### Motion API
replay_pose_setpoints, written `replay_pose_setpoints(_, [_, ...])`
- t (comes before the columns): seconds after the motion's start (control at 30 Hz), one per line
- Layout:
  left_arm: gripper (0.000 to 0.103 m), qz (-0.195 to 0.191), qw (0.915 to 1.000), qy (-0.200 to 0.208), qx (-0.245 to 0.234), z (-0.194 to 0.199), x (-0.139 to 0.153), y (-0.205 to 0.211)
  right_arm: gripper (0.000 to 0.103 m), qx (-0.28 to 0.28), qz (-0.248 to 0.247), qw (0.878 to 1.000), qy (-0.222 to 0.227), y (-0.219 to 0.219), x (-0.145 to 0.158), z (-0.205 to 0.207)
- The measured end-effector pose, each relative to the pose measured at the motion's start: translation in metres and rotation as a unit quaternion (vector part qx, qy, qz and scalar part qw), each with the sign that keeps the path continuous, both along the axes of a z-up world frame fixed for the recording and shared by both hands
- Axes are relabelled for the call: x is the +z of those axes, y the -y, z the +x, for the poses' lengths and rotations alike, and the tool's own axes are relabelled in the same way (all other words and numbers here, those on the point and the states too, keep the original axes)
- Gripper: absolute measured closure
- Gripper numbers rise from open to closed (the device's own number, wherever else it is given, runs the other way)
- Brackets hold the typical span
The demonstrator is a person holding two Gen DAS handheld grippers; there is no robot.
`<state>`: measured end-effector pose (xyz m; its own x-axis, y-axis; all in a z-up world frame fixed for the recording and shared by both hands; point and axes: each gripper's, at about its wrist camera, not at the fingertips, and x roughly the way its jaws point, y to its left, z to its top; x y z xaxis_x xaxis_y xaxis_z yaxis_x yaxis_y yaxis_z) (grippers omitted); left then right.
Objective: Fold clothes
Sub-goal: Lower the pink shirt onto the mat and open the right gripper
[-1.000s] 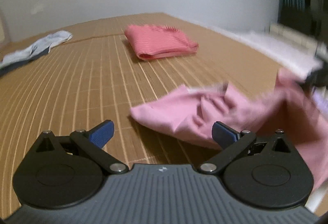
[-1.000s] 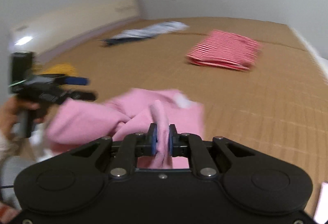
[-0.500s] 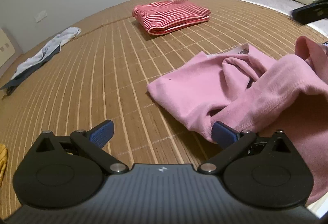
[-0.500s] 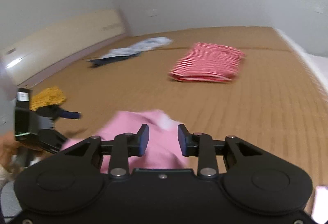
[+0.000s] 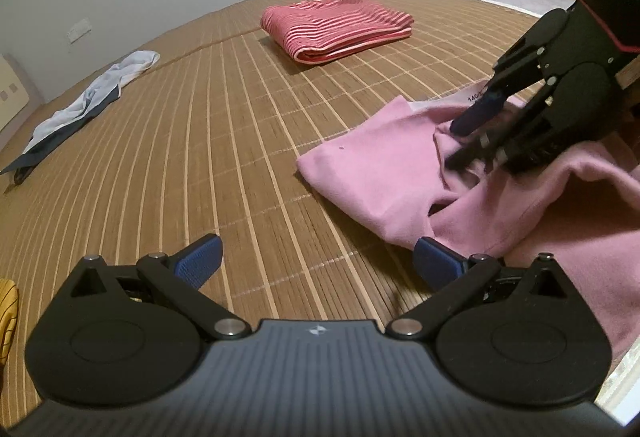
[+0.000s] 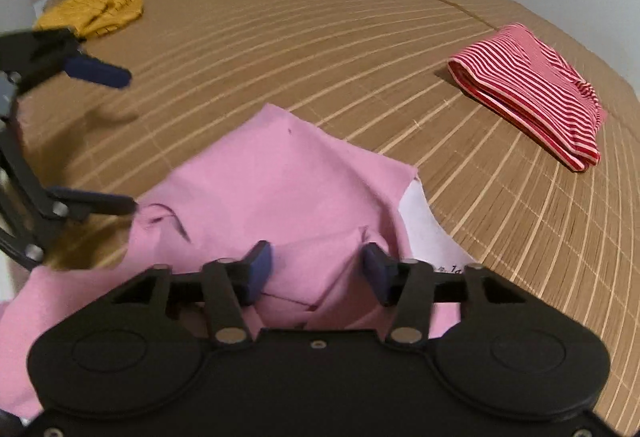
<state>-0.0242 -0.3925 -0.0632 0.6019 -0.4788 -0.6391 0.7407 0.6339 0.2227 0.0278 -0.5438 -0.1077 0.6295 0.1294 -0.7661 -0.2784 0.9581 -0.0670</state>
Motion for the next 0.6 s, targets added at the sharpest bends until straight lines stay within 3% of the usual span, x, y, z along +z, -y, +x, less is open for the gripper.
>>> replay_pose_setpoints(0.03, [0.0,-0.003,1.0,-0.001,0.0,0.0,0.001,-0.001,0.077,-0.003,-0.006,1.0,0.009,0.002,0.0,-0.005])
replay_pose_setpoints(0.07, [0.0,-0.005,1.0,-0.002,-0.001,-0.001,0.002,-0.002,0.097,-0.003,-0.01,1.0,0.016,0.007,0.003,-0.006])
replay_pose_setpoints(0.1, [0.0,-0.006,1.0,-0.001,0.0,-0.001,0.003,-0.003,0.1,0.001,0.004,1.0,0.019,0.01,0.004,-0.008])
replay_pose_setpoints(0.23, [0.0,-0.011,0.9999,0.006,0.004,-0.003,0.007,-0.007,0.101,-0.016,0.044,0.996,0.076,0.027,0.029,-0.028])
replay_pose_setpoints(0.4, [0.0,-0.031,0.9994,0.0,0.017,0.0,0.013,-0.016,0.102,-0.009,0.123,0.98,0.158,0.036,0.086,-0.049])
replay_pose_setpoints(0.53, [0.0,-0.04,0.999,0.0,0.019,-0.002,0.017,-0.021,0.102,0.022,0.116,0.969,0.218,0.01,0.124,-0.038])
replay_pose_setpoints(0.6, [0.0,-0.037,0.9991,-0.001,0.022,-0.001,0.016,-0.024,0.102,0.041,0.101,0.97,0.219,-0.003,0.134,-0.026])
